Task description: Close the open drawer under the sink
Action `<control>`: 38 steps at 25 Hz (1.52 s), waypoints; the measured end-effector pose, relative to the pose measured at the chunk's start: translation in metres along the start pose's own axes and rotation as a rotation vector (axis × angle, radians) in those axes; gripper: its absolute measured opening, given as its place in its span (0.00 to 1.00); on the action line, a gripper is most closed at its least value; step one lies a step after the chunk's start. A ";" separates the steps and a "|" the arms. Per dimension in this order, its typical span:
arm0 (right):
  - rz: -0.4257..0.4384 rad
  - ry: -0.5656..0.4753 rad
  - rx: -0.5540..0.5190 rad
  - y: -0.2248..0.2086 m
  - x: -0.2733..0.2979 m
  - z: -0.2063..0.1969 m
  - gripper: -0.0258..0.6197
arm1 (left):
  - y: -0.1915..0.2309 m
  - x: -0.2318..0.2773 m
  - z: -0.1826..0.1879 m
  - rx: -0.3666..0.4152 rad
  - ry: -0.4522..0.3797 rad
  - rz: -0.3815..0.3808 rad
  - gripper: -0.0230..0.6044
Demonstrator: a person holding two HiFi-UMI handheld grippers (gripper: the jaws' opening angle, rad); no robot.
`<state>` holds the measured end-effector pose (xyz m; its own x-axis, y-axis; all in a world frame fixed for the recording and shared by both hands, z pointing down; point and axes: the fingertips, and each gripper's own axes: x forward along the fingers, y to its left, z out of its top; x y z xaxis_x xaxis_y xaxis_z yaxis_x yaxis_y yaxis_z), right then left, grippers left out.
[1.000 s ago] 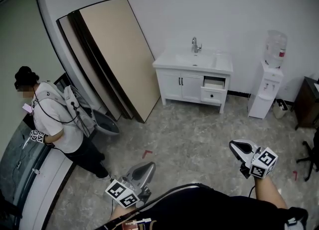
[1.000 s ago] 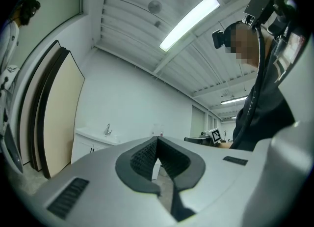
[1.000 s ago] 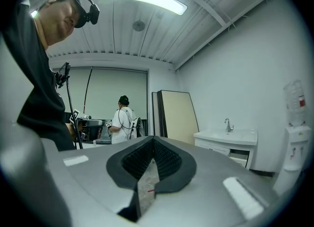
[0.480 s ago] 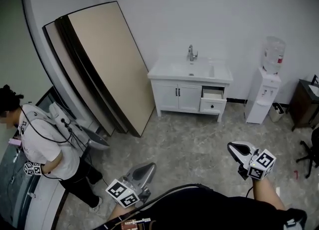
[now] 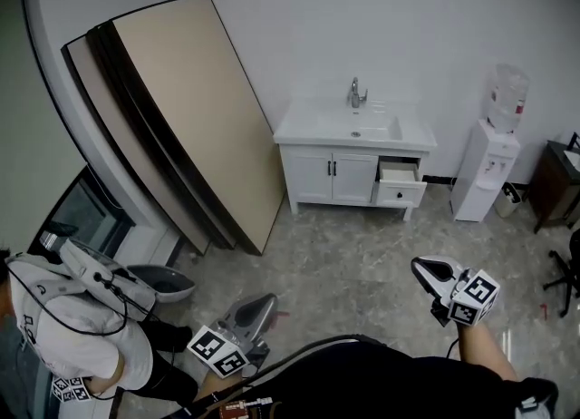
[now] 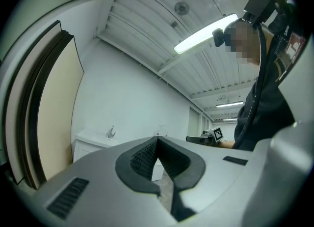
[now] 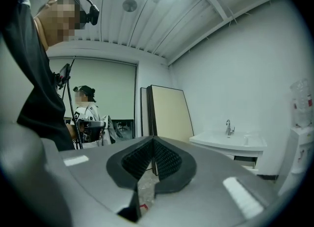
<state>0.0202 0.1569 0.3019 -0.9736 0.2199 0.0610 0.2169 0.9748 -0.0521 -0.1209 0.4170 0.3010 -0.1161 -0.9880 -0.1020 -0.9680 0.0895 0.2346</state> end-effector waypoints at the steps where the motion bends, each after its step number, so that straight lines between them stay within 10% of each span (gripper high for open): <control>1: 0.000 0.007 0.001 -0.003 0.007 -0.002 0.04 | 0.008 0.001 0.000 -0.006 -0.003 0.004 0.04; 11: 0.081 0.000 0.024 -0.083 0.080 -0.006 0.04 | 0.069 0.061 -0.008 -0.011 0.015 0.072 0.04; 22: 0.157 -0.034 -0.010 -0.268 0.101 0.037 0.04 | 0.084 0.232 0.011 0.020 -0.018 0.139 0.04; 38: 0.082 -0.002 0.004 -0.391 0.150 0.016 0.04 | 0.164 0.358 0.006 0.015 -0.001 0.053 0.04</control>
<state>-0.2116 -0.1918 0.3153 -0.9526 0.2993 0.0544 0.2960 0.9532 -0.0610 -0.3228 0.0785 0.2973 -0.1679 -0.9816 -0.0909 -0.9636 0.1440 0.2251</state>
